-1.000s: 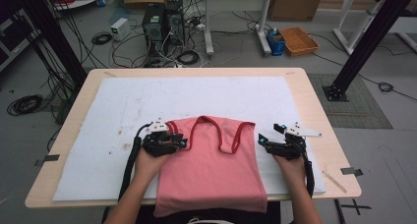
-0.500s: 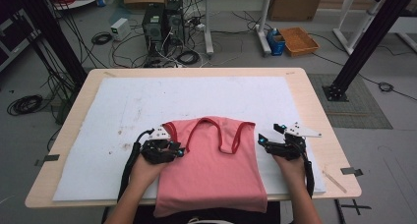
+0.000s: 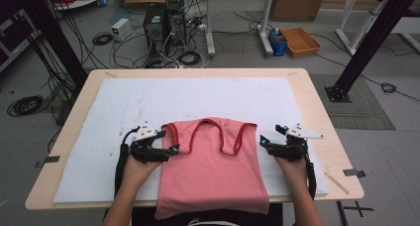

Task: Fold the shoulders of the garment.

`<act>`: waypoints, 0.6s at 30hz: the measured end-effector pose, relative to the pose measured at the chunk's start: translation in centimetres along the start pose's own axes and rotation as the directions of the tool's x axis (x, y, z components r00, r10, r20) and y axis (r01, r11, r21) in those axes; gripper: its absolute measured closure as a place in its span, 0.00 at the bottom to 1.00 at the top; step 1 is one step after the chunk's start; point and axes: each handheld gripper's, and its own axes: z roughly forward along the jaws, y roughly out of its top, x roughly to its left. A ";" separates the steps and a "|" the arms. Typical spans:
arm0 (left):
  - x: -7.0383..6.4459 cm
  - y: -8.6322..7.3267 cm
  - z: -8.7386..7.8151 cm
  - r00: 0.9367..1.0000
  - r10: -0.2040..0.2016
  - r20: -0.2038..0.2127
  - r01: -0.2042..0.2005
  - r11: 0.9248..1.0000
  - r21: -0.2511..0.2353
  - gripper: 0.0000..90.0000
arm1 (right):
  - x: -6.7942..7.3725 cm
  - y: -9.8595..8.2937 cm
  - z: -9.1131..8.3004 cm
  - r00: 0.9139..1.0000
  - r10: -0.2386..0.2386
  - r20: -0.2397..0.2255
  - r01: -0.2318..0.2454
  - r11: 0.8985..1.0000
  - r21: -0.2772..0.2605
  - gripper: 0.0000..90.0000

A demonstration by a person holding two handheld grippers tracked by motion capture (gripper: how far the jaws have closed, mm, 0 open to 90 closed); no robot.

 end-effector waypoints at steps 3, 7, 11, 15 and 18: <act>0.7 0.2 -0.7 1.000 -0.015 -0.006 0.015 0.999 -0.039 0.23 | -0.1 0.0 0.0 1.000 0.003 0.003 -0.003 1.000 -0.004 0.24; 1.3 0.7 -1.1 1.000 -0.016 -0.006 0.016 0.998 -0.067 0.21 | 0.0 -0.1 -0.1 1.000 -0.001 0.013 0.001 1.000 -0.013 0.23; 1.7 0.7 -1.2 1.000 -0.023 -0.002 0.023 0.998 -0.066 0.21 | 0.0 0.0 -0.1 1.000 -0.001 0.013 0.001 1.000 -0.013 0.23; 1.8 0.6 -1.4 0.999 -0.037 -0.002 0.036 0.997 -0.063 0.21 | 0.0 0.0 -0.1 1.000 -0.004 0.013 0.004 1.000 -0.012 0.23; 1.9 0.5 -1.5 0.999 -0.033 -0.006 0.033 0.998 -0.058 0.21 | 0.0 0.0 -0.1 1.000 -0.004 0.009 0.004 1.000 -0.013 0.23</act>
